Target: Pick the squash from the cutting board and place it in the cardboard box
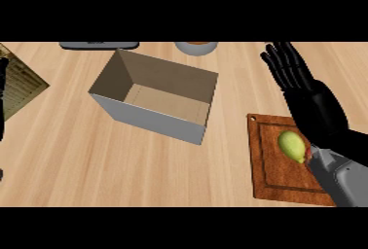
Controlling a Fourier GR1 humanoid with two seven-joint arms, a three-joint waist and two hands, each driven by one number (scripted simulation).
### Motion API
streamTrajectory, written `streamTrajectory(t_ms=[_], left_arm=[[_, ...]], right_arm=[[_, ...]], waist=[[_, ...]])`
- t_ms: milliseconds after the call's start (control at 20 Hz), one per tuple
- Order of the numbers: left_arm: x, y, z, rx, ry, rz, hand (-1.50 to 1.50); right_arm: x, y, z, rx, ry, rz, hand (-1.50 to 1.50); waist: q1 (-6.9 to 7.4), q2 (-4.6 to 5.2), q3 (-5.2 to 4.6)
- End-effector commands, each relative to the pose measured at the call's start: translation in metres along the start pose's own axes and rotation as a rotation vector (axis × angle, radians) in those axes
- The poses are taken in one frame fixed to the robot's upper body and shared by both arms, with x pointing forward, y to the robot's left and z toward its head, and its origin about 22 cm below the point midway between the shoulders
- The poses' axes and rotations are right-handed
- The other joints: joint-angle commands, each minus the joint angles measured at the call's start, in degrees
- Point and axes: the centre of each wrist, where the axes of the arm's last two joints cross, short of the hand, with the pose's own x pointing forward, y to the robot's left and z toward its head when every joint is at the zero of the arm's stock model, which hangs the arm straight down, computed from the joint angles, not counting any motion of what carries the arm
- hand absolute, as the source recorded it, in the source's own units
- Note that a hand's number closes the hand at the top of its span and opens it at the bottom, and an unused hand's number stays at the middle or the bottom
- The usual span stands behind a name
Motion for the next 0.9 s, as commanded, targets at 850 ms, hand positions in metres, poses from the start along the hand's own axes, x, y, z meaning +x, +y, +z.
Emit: streamTrajectory(t_ms=[850], left_arm=[[-0.03,-0.058,0.029,-0.533,-0.005,0.048,0.0]], right_arm=[[0.091,-0.251,0.087,0.43,-0.074,0.514,-1.5]], waist=[[0.46,0.5,2.01]])
